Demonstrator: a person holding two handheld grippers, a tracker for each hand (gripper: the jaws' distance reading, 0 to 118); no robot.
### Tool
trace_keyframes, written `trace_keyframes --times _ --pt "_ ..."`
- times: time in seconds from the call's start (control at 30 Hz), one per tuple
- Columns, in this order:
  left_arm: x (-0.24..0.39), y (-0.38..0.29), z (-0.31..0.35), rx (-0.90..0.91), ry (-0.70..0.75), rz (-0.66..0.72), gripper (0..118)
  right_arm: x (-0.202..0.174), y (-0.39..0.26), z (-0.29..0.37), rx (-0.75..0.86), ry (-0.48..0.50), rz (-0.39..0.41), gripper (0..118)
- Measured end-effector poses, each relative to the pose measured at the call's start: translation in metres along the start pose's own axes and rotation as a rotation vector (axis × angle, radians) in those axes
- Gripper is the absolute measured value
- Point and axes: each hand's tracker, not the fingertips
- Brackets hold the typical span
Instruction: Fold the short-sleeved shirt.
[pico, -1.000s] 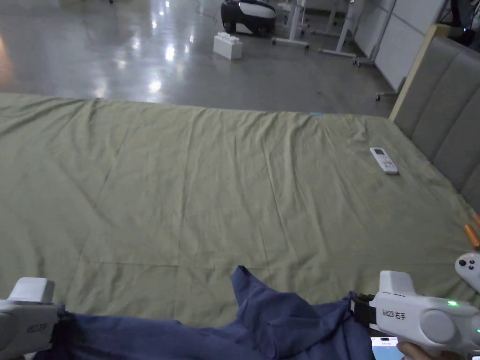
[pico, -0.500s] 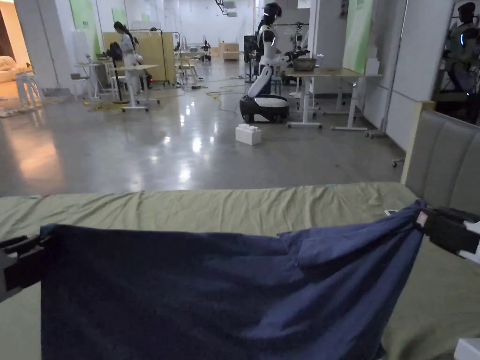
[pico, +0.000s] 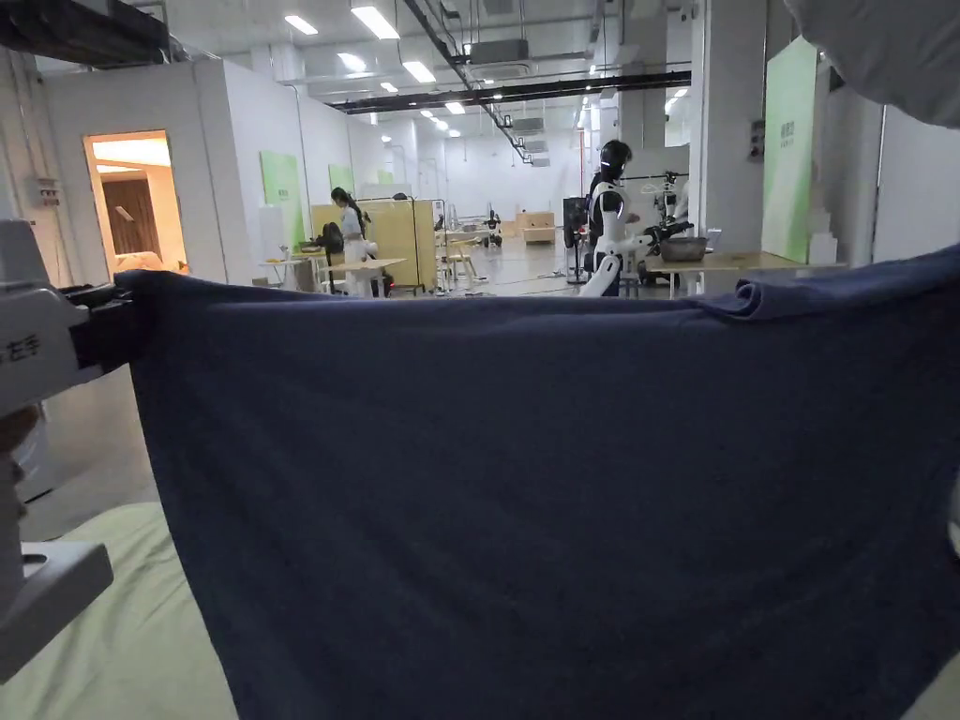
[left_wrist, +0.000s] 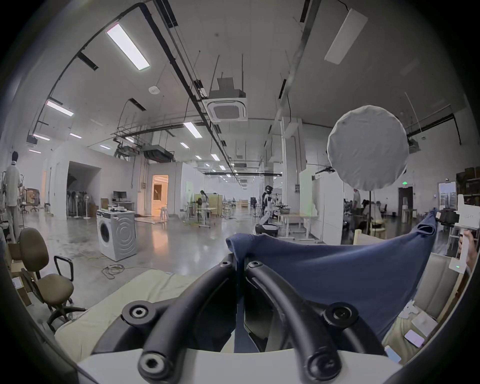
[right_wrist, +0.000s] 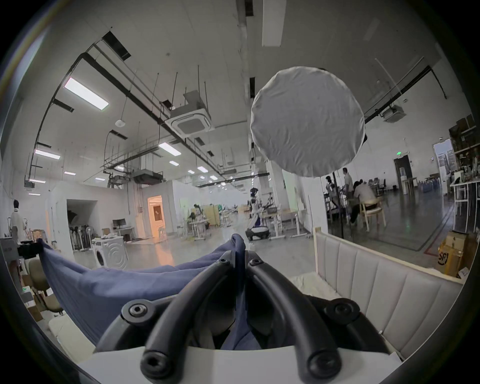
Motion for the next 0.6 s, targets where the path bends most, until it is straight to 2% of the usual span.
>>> trace_keyframes --times 0.07,0.13,0.17,0.6 --pt "0.001 0.006 -0.003 0.008 0.009 -0.013 4 -0.003 0.009 -0.002 0.013 -0.008 0.012 5" --pt "0.005 0.008 -0.007 0.013 0.015 -0.023 4 -0.006 0.017 -0.005 0.055 -0.025 0.079 5" --pt "0.005 0.008 -0.008 0.015 0.014 -0.025 4 -0.006 0.016 -0.006 0.037 -0.026 0.060 5" --pt "0.002 -0.004 -0.038 0.016 0.044 -0.019 4 -0.011 -0.001 -0.033 0.014 -0.028 0.087 5"
